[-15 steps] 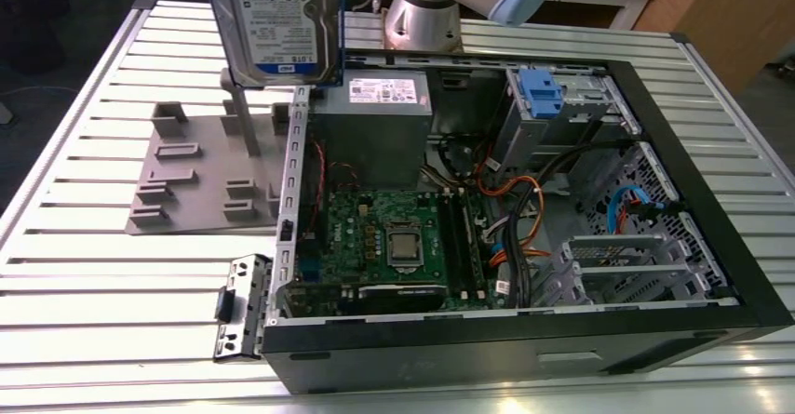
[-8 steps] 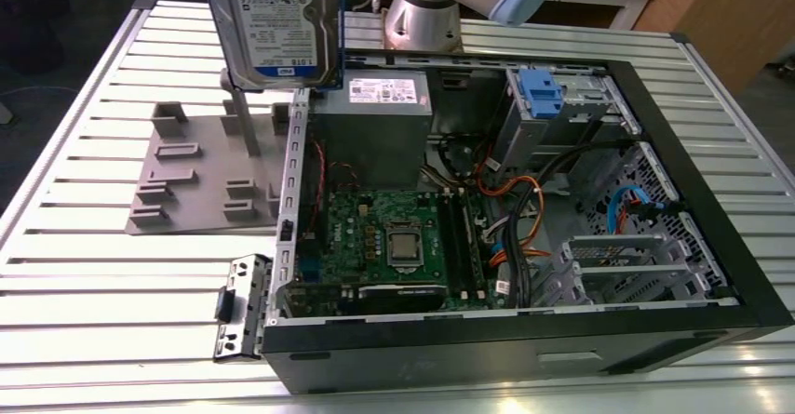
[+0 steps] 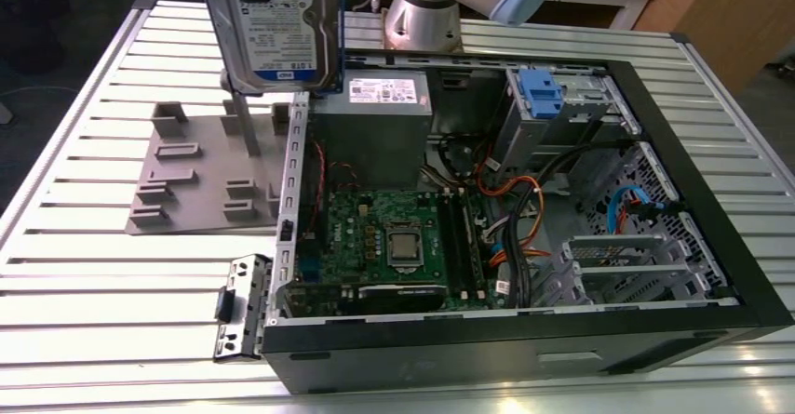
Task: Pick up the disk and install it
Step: 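Pick up the disk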
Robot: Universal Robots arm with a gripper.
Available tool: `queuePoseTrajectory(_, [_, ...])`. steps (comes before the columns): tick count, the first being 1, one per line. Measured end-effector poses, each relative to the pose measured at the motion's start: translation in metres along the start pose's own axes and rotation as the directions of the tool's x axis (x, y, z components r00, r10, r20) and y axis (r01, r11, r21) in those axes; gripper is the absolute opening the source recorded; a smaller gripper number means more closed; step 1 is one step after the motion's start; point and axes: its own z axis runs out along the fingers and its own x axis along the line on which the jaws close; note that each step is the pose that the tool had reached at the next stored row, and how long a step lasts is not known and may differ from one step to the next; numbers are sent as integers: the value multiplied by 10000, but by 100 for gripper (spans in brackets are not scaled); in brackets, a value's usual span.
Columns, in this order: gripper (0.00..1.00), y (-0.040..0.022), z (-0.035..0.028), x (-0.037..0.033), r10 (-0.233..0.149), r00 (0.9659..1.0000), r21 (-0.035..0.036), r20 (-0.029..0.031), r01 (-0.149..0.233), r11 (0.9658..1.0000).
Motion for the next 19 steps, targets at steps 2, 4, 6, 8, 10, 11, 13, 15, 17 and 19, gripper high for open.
queuePoseTrajectory(2, [36,1,0,14,0,10000,0,0,0,10000])
queuePoseTrajectory(4, [36,1,0,29,0,10000,0,1,0,10000])
queuePoseTrajectory(6, [36,2,-1,43,0,10000,0,0,0,10000])
queuePoseTrajectory(8, [36,2,-1,56,0,10000,1,1,0,10000])
queuePoseTrajectory(10, [36,2,-1,71,0,10000,0,0,0,10000])
queuePoseTrajectory(11, [36,3,-1,77,0,10000,0,0,0,10000])
queuePoseTrajectory(13, [36,2,-1,91,1,10000,0,0,-1,10000])
queuePoseTrajectory(15, [36,2,-2,107,0,10000,0,0,0,10000])
queuePoseTrajectory(17, [36,1,-1,126,0,10000,1,1,0,10000])
queuePoseTrajectory(19, [36,0,-1,152,0,10000,0,0,0,10000])
